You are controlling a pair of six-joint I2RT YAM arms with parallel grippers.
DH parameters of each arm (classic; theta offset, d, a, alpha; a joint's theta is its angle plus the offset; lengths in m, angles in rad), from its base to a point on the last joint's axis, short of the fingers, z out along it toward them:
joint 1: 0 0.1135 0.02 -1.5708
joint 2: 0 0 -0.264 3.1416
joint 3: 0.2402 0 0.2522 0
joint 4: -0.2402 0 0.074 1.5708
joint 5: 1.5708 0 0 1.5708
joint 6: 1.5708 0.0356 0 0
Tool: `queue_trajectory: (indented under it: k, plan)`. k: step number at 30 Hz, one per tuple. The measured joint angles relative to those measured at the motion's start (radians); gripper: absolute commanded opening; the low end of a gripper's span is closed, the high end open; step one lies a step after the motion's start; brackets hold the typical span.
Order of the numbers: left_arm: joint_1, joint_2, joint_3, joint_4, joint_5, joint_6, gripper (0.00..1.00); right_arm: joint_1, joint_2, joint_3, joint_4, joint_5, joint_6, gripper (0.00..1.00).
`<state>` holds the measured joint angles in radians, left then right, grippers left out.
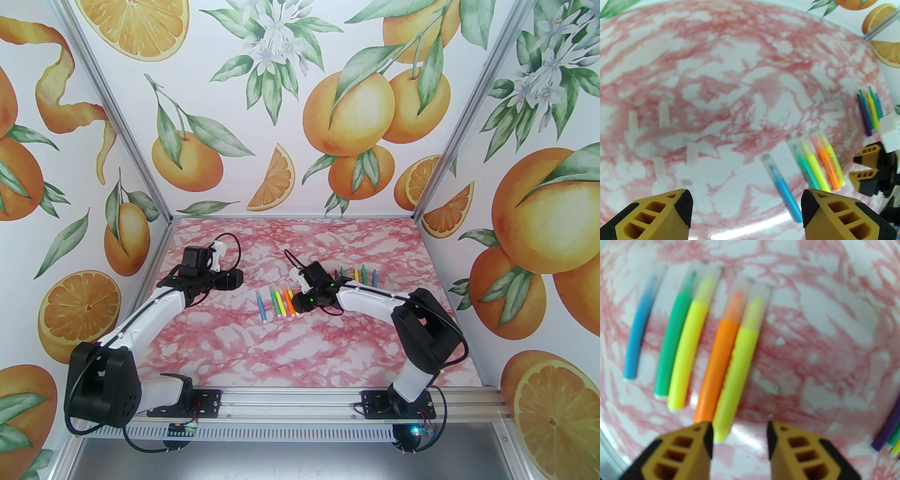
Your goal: Open the pen caps
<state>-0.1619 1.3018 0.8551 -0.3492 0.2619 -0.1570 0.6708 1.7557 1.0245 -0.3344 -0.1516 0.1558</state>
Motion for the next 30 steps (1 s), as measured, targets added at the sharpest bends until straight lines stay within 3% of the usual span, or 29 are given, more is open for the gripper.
queue_trajectory:
  k: [20, 30]
  plan:
    - [0.0, -0.073, -0.035, 0.043, 0.005, -0.001, 0.84, 0.002, 0.072, 0.027, 0.023, -0.011, 0.0, 0.41]
    - [0.0, -0.083, -0.046, 0.048, -0.004, -0.001, 0.84, 0.005, 0.105, 0.062, -0.009, 0.082, 0.0, 0.39]
